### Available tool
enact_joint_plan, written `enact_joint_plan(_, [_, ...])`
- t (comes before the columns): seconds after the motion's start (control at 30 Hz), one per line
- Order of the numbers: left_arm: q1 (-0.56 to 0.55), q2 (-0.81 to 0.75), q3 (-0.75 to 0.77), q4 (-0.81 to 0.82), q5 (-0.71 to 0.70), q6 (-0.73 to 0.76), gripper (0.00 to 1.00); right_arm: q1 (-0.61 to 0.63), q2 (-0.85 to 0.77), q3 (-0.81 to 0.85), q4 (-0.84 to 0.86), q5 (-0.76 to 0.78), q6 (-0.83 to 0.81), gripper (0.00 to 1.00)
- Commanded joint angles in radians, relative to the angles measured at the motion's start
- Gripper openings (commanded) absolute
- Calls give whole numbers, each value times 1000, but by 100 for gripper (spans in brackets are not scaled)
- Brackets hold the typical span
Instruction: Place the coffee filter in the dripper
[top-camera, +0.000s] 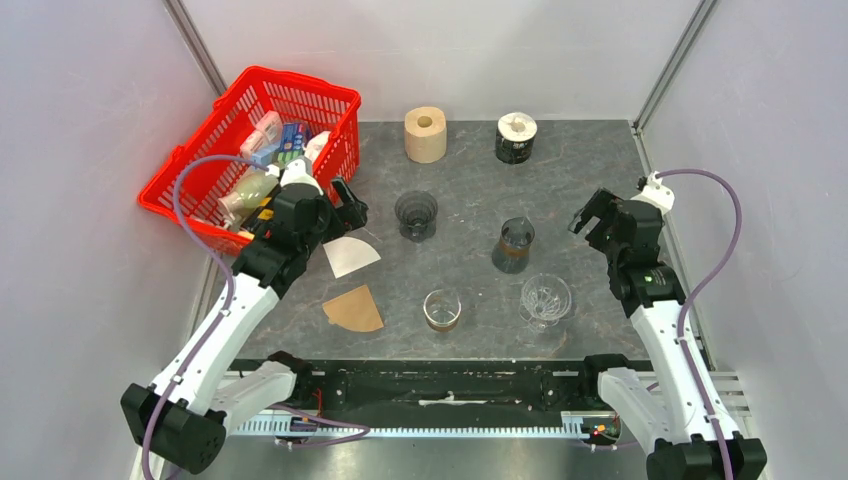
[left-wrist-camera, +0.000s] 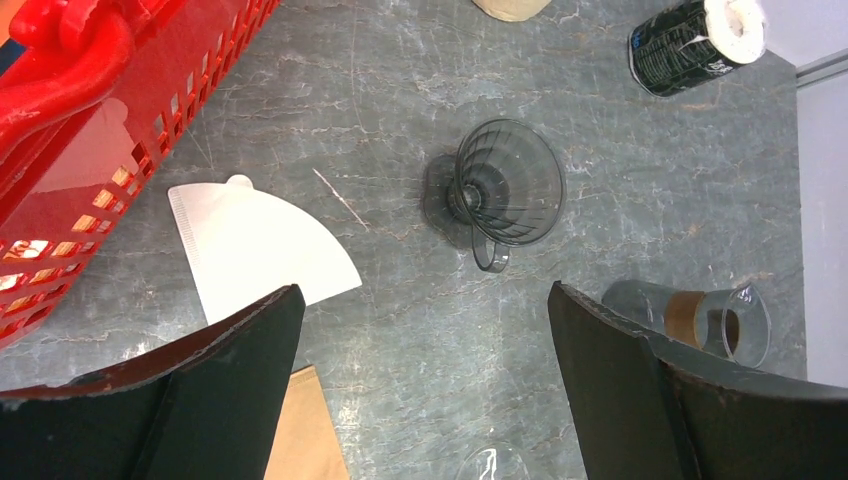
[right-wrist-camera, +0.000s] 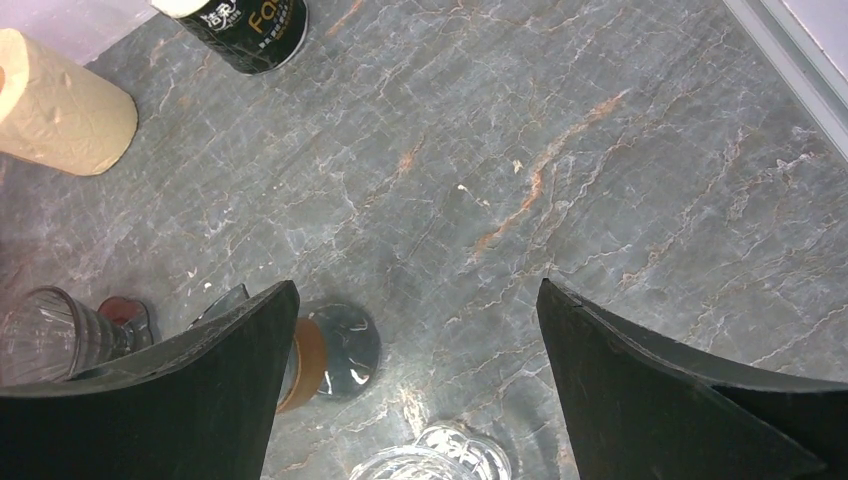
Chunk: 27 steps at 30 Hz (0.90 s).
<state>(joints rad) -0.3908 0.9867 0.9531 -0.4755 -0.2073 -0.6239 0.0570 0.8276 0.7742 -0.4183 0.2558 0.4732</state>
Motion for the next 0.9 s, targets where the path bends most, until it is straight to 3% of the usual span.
enact_joint_plan(0.0, [-8,2,41,43,2,-3,99,4,-25,-1,32,12,27,97])
enact_joint_plan(0.27, [-8,66,46,137,60,18,99,4,-23,8,-23,-23,78,97])
enact_joint_plan(0.87, [-9,239,39,288,155,116,99,3,-48,151,-694,-145,242,97])
